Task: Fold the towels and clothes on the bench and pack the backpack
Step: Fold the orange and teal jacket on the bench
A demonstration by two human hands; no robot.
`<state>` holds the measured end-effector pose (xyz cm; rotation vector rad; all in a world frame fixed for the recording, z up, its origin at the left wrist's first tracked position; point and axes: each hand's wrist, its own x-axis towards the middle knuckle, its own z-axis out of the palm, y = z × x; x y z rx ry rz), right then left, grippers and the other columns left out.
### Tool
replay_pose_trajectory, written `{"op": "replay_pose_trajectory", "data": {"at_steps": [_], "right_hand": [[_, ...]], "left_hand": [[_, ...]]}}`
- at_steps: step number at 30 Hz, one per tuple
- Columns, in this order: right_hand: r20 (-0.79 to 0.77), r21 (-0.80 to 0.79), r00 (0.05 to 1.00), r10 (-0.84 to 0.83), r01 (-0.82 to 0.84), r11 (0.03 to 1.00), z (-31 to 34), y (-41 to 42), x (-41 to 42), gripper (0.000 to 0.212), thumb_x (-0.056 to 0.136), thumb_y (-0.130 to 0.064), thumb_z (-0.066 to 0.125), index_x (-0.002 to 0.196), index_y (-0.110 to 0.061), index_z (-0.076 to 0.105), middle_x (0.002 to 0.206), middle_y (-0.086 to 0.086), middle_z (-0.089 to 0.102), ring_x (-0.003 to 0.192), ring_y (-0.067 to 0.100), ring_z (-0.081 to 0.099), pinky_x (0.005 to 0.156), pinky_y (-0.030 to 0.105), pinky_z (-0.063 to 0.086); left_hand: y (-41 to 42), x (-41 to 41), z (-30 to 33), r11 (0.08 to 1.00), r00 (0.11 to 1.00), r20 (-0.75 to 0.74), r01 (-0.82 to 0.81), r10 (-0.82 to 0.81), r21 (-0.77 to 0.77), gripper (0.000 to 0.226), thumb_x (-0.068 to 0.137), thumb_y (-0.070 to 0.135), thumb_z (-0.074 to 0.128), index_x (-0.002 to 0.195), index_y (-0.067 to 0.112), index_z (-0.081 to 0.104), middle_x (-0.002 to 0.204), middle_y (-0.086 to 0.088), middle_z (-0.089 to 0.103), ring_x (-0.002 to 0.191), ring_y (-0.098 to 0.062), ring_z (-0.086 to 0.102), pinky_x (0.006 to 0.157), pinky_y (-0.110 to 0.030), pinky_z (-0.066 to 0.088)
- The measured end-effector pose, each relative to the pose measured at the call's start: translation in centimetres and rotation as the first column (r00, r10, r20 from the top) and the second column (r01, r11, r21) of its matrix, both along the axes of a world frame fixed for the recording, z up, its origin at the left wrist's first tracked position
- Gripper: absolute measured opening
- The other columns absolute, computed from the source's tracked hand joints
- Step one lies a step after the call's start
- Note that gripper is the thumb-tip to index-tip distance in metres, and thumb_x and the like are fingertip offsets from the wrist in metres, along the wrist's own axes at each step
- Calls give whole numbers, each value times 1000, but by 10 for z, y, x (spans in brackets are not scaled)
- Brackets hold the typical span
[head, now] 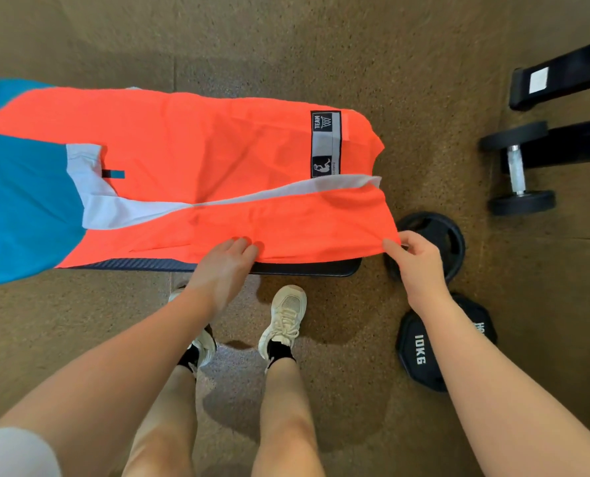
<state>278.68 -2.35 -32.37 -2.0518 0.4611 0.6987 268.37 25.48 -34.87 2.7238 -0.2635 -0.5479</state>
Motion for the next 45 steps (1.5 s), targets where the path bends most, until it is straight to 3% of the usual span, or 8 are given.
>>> {"op": "replay_pose_trajectory", "data": {"at_steps": [3,6,13,22,27,30,39,45], "right_hand": [[-106,-89,989,100,-109,990,-1,-22,-8,10,82,-13,66,82,-3,66,100,11,65,100,26,59,89,40,44],[-261,-393,927,268,-356,848,0,-19,-14,25,82,-17,63,106,-12,65,117,12,61,113,32,53,94,44,45],[116,-408,682,722,-630,661,11,100,-6,30,93,-15,50,122,-9,57,131,13,49,115,32,49,88,42,42],[-101,-459,435,895,-818,346,-13,181,1,21,96,-9,40,116,-8,46,123,14,43,98,38,56,65,38,33],[-86,-571,568,819,-701,427,-10,176,1,18,95,-8,40,111,-10,48,114,13,49,94,40,58,67,40,41],[19,-635,599,801,-611,472,-7,187,-8,27,91,-3,46,117,-7,50,120,17,47,94,40,56,67,42,42],[225,-471,72,972,-865,173,-6,291,-93,25,68,-21,67,89,-8,65,87,12,63,71,33,61,53,33,46],[-26,-610,209,978,-778,150,-12,336,-107,36,57,-9,79,87,-6,60,78,13,61,60,31,63,42,29,44]], "left_hand": [[-3,0,14,993,989,90,114,-115,22,21,65,7,47,79,8,63,75,-10,63,58,-26,59,51,-25,45],[1,-8,20,969,969,31,244,-243,-32,23,61,16,74,79,13,60,80,-7,64,62,-24,62,54,-26,48],[46,5,23,860,845,-175,-510,506,25,40,92,19,49,131,23,44,144,0,35,114,-31,51,82,-38,43],[132,19,18,935,916,-238,-269,323,232,41,85,22,60,124,14,49,123,-11,44,99,-36,57,67,-42,42],[148,27,31,892,917,-132,-319,376,319,18,95,15,42,111,11,46,115,-13,50,103,-33,56,62,-38,36],[152,19,28,808,817,-31,-564,576,168,38,90,9,47,127,14,42,137,-11,39,112,-36,50,79,-47,45],[189,-106,12,202,202,-15,-976,979,85,54,85,18,62,133,2,42,137,-23,37,124,-40,36,98,-47,31],[229,-134,0,57,41,-164,-994,986,95,40,87,32,60,118,9,54,123,-17,54,117,-36,42,97,-43,35]]}}
